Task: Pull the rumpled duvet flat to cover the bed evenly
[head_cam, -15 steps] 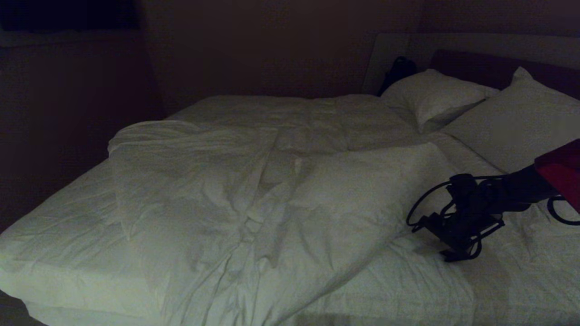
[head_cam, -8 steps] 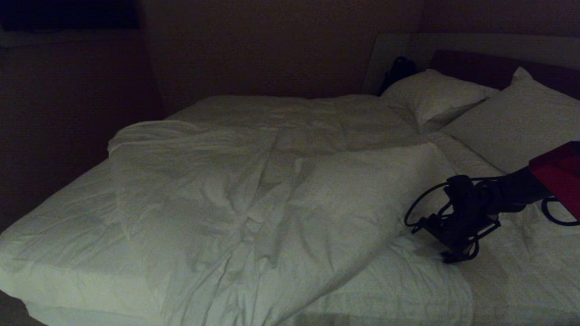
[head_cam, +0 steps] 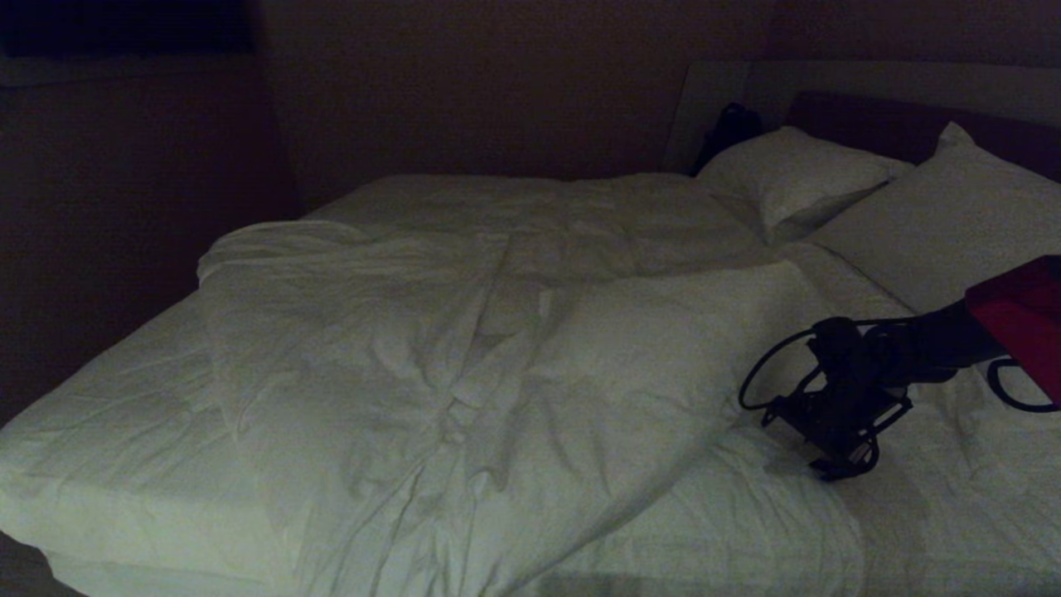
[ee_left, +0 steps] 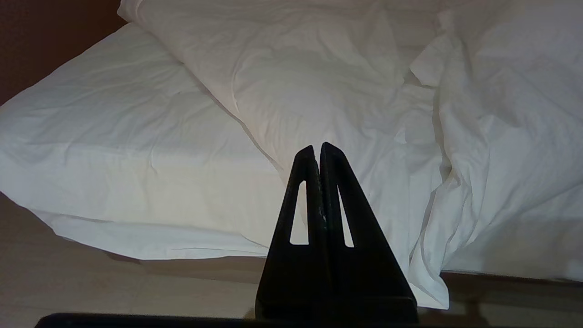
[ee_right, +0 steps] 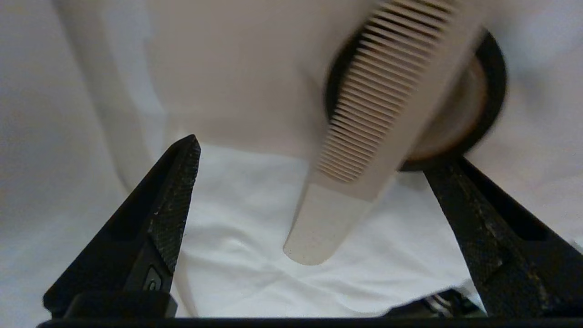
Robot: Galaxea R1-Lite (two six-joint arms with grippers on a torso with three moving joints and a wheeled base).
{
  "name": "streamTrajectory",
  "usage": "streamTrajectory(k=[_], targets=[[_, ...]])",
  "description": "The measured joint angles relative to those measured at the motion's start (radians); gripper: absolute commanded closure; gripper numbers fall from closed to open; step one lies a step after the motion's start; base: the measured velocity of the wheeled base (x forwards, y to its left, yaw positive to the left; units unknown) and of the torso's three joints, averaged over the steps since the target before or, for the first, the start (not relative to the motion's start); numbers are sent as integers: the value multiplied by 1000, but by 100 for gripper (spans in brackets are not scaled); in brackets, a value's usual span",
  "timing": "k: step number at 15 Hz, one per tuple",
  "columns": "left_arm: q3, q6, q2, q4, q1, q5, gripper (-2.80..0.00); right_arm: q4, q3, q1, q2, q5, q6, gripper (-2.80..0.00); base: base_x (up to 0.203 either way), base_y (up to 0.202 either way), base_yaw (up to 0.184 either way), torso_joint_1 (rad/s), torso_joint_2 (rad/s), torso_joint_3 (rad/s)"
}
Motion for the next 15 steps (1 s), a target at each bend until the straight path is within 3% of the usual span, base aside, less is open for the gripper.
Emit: streamTrajectory(k=[9, 15], targets=[[1, 0, 0, 0, 0, 1, 0, 170, -31, 52, -6, -23, 60, -280, 0, 0, 0, 0, 0, 0], [1, 0, 0, 0, 0, 0, 0, 183, -60, 60, 10, -44, 60, -280, 0, 0, 0, 0, 0, 0]])
